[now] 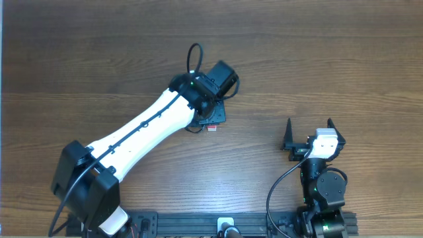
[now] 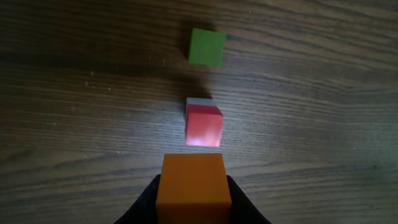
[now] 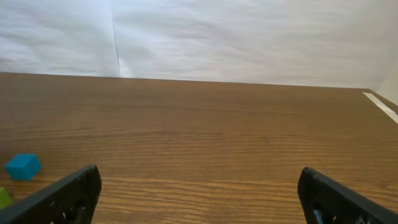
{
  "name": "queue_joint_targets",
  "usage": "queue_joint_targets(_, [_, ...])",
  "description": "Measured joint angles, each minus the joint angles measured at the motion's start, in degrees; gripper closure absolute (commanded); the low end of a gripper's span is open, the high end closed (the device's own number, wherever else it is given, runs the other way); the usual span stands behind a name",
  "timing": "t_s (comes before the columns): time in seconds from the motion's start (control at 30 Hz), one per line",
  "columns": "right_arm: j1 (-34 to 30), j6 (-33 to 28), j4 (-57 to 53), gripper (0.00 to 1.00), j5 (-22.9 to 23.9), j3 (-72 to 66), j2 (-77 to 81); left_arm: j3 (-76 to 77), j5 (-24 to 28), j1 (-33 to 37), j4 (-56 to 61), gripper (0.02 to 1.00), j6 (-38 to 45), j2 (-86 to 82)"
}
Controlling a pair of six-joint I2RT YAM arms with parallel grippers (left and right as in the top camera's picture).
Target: Stack Cubes
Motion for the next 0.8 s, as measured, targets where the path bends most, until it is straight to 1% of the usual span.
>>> queue_joint_targets(0.13, [0.00,-0.04,0.00,0.007,0.00,0.00,0.00,0.00,0.09,0.35,0.13,0.855,0.63,0.24])
queue_joint_targets(0.5, [0.00,-0.07,-0.02,0.007,0.00,0.00,0.00,0.00,3.17,0.52,3.04,0.849,3.10,4.61])
queue_joint_targets(0.63, [0.00,-0.04,0.00,0.007,0.00,0.00,0.00,1.01,4.87,1.77,1.25,0.855,4.26,6.05])
queue_joint_targets(0.8, [0.00,-0.09,0.00,0.007,0.00,0.00,0.00,4.48,5.62,2.71,-1.92,0.858,5.46,8.22])
